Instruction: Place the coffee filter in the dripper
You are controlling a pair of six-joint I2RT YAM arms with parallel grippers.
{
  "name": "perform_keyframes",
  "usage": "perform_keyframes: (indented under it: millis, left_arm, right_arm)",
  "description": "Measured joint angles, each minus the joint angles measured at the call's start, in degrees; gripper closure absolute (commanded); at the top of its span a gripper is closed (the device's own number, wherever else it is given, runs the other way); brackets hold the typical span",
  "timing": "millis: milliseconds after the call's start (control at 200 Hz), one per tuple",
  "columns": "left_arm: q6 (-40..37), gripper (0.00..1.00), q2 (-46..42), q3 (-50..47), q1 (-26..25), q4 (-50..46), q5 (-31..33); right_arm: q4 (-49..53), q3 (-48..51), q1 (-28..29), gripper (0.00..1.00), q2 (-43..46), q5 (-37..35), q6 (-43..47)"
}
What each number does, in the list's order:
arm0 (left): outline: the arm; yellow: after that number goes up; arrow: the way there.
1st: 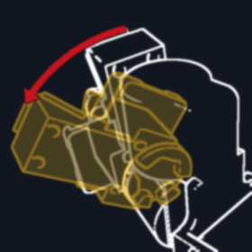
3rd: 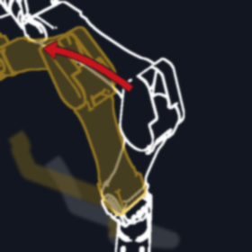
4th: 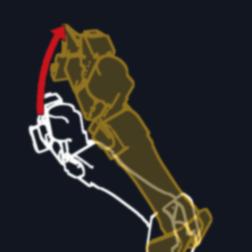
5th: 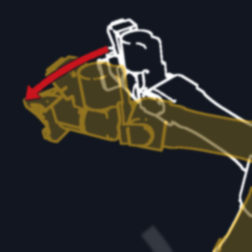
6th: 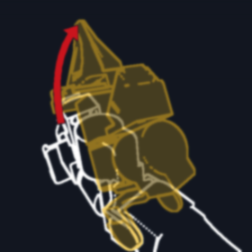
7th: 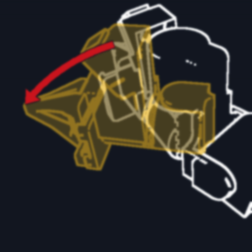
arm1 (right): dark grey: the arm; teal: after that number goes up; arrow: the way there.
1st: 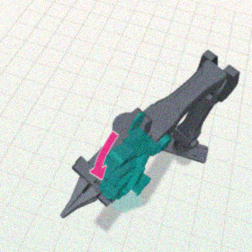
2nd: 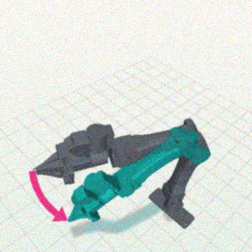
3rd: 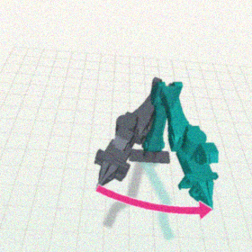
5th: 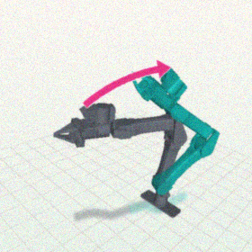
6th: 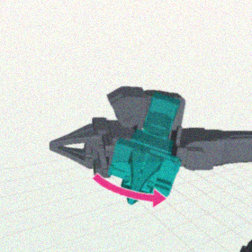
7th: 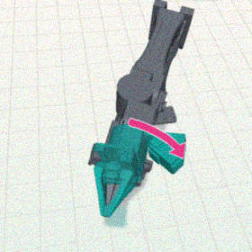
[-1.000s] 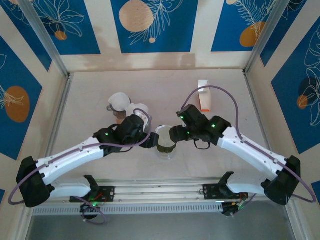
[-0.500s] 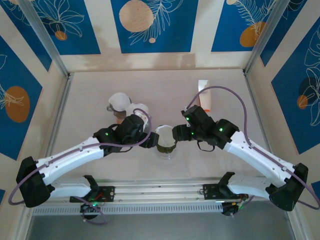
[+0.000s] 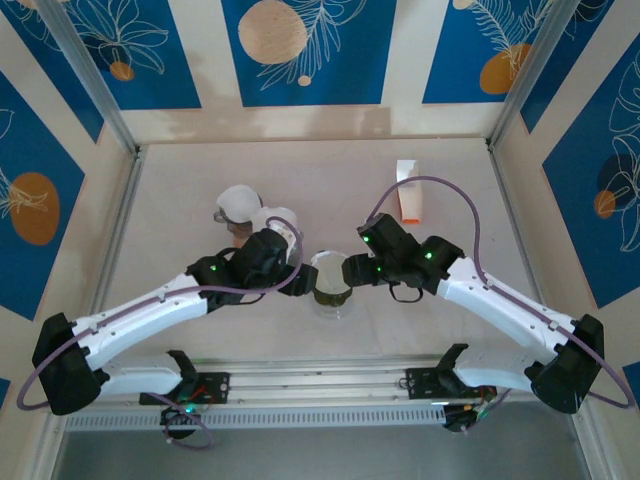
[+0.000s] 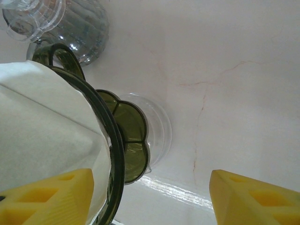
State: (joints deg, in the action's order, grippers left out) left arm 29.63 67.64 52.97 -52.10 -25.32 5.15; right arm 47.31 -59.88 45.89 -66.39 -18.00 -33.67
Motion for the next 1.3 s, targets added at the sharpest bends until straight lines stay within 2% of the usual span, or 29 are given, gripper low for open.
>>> perform_keyframes:
  millis: [150,270,575,865,1050,1150,1300]
  left_arm:
    - [0.0,0.23,0.0,0.0,0.1,0.0,0.0]
    - [0.0,0.18,0.0,0.0,0.1,0.0,-0.2]
    - [0.0,0.14,-0.1,-0.1,0.1,0.1,-0.6]
    - [0.5,0.05,-2.0,-0.1,0.2,0.9,-1.9]
    - [0.5,0.04,-3.8,-0.1,0.4,0.9,-1.9]
    - [0.5,0.04,-5.0,-0.1,2.3,0.9,-2.0]
    - [0.4,0.04,-7.9,-0.1,7.8,0.8,-2.1]
  right_arm:
    - [-0.5,0.1,0.3,0.31,0.7,0.0,0.0]
    - [-1.5,0.1,0.5,0.30,3.0,-0.4,-0.1]
    - [-1.7,0.1,0.5,0.30,5.3,-3.6,-0.1]
    - [-1.7,0.1,0.5,0.29,7.1,-5.7,-0.1]
    - [-1.7,0.1,0.5,0.29,8.9,-7.2,-0.1]
    - [-2.5,0.3,0.5,0.29,10.0,-7.6,-0.1]
    - [-3.7,1.3,0.5,0.30,11.6,-7.6,-0.1]
